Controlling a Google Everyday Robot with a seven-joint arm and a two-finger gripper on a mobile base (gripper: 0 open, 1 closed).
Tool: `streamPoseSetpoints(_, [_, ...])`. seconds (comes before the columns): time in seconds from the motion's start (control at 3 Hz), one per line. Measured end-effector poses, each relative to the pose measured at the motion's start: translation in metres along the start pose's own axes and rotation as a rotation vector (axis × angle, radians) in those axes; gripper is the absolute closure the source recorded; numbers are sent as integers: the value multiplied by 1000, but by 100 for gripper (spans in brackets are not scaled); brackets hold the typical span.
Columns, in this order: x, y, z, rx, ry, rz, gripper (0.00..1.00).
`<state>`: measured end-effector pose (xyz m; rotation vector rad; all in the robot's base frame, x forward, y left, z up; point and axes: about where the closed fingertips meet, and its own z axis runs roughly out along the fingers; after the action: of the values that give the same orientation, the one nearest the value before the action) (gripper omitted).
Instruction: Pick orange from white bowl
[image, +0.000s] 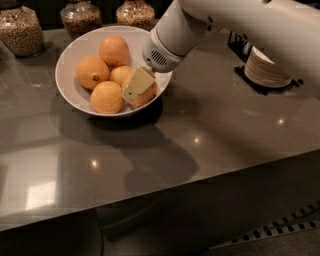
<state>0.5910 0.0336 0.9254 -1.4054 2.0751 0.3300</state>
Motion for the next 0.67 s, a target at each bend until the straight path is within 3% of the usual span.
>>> streamPoseSetpoints(0.67, [16, -1, 18, -10, 14, 42, 24])
